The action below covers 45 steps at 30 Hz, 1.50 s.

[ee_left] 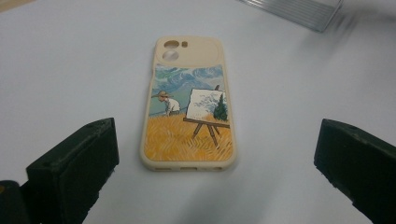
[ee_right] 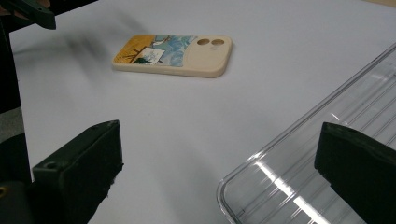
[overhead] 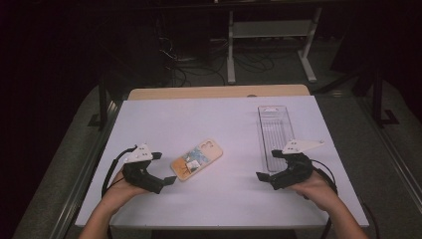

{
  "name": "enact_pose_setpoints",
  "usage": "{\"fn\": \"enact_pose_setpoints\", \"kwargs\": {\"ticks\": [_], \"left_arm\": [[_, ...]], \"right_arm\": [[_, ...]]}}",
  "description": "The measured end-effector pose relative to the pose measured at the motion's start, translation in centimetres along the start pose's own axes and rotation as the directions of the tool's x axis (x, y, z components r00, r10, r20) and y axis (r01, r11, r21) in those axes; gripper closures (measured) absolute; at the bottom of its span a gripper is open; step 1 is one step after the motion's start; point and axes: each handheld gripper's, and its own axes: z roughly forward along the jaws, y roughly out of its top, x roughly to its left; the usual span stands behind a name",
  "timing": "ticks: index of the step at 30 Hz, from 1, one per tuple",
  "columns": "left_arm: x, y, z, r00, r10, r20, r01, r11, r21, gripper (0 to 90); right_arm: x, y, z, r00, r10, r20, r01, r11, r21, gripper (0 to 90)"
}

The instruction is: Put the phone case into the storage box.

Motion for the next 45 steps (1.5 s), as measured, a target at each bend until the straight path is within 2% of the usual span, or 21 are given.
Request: {"fn": "enact_pose_setpoints", "kwargs": {"ticks": [5,10,11,15,16,18,26,30,34,39,45], "left_arm": [[0.2,0.6,0.3,0.9999,-0.01,0.0,0.01,0.9999,0.005,0.0],[0.3,1.5,0.6,1.0,-0.007,0.007,0.007,1.0,-0.005,0.0],[0.4,1.7,0.7,0.9999,0.008,0.01,-0.008,1.0,0.0,0.0],[0.5,2.2,1.0,0.9998,-0.002,0.018,0.002,1.0,0.004,0.0],[0.6,2.4,1.1,0.9998,0.012,0.018,-0.012,0.9999,0.008,0.0],[0.7,2.6,1.2,0.9997,0.0,0.024,0.0,1.0,0.007,0.0],[1.0,4.1,1.5,0.9996,0.015,0.022,-0.015,0.9999,-0.005,0.0],[1.2,4.8,1.9,0.9994,0.024,0.026,-0.024,0.9997,0.005,0.0],[1.5,5.4,2.5,0.9995,0.009,0.028,-0.009,0.9999,-0.005,0.0],[1.7,6.3,3.2,0.9992,0.024,0.032,-0.023,0.9996,-0.016,0.0],[1.9,7.2,3.9,0.9994,0.02,0.029,-0.019,0.999,-0.04,0.0]], "right_arm": [[-0.1,0.1,0.1,1.0,0.004,-0.002,-0.004,1.0,-0.006,0.5],[-0.2,0.1,0.0,0.9999,0.005,-0.009,-0.005,1.0,-0.008,0.5],[-0.1,0.1,0.0,0.9999,0.006,-0.01,-0.006,1.0,-0.008,0.5],[-0.2,0.1,0.0,0.9999,0.005,-0.013,-0.005,1.0,-0.009,0.5],[-0.2,0.1,0.0,0.9999,0.007,-0.015,-0.007,1.0,-0.01,0.5],[-0.2,0.1,0.1,0.9998,0.01,-0.017,-0.011,1.0,-0.018,0.5],[-0.3,0.3,0.2,0.9998,0.008,-0.019,-0.008,1.0,-0.018,0.5],[-0.4,0.4,0.3,0.9997,0.01,-0.021,-0.01,1.0,-0.018,0.5],[-0.4,0.4,0.2,0.9997,0.014,-0.022,-0.014,1.0,-0.014,0.5],[-0.4,0.4,0.2,0.9996,0.015,-0.022,-0.015,1.0,-0.013,0.5],[-0.5,0.4,0.2,0.9996,0.016,-0.025,-0.016,1.0,-0.015,0.5]]}}
